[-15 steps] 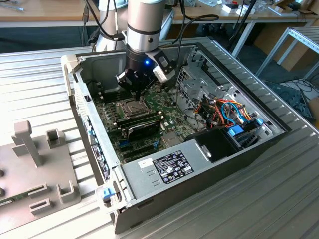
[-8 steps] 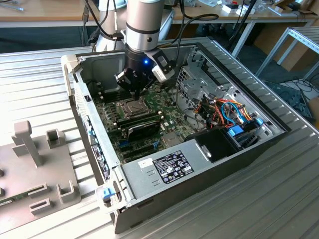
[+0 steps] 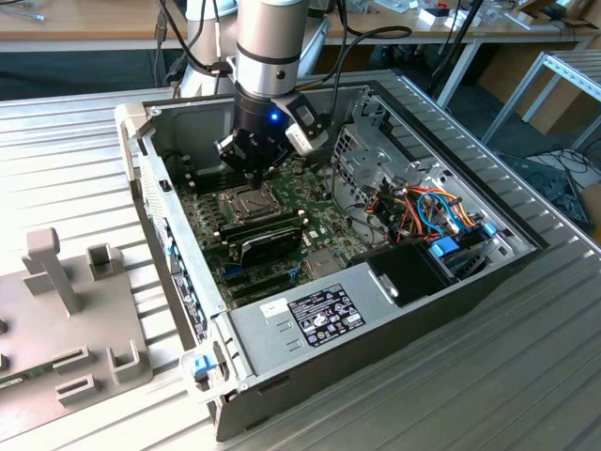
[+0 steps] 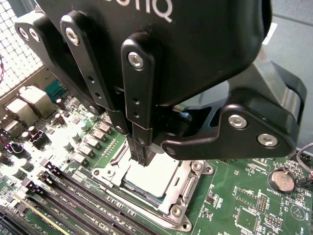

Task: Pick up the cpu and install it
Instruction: 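Install the second cpu locking lever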

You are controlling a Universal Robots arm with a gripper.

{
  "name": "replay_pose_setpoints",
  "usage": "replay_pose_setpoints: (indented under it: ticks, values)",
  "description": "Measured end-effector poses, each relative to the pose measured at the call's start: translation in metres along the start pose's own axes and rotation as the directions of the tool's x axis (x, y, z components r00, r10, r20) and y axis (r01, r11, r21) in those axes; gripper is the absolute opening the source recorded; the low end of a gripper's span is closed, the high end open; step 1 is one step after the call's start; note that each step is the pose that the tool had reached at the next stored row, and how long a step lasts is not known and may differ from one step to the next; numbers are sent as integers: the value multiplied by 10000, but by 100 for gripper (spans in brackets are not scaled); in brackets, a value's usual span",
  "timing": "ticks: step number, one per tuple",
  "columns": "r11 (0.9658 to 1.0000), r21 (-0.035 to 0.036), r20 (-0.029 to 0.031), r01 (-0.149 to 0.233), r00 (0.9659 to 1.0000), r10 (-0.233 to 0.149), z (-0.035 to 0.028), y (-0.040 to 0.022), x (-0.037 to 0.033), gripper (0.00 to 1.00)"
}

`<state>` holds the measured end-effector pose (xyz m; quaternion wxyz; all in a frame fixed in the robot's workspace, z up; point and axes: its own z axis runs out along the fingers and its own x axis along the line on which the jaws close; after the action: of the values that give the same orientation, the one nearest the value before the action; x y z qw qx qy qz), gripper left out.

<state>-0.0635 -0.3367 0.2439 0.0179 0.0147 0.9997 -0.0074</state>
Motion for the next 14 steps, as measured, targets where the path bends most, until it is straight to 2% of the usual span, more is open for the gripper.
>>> replay_pose_setpoints:
  ticks: [6, 14]
  values:
    - [10000, 1, -1, 1, 10000, -1, -2, -1, 1, 11]
    - [10000, -1, 1, -2, 10000, 2, -74, -3, -1, 11]
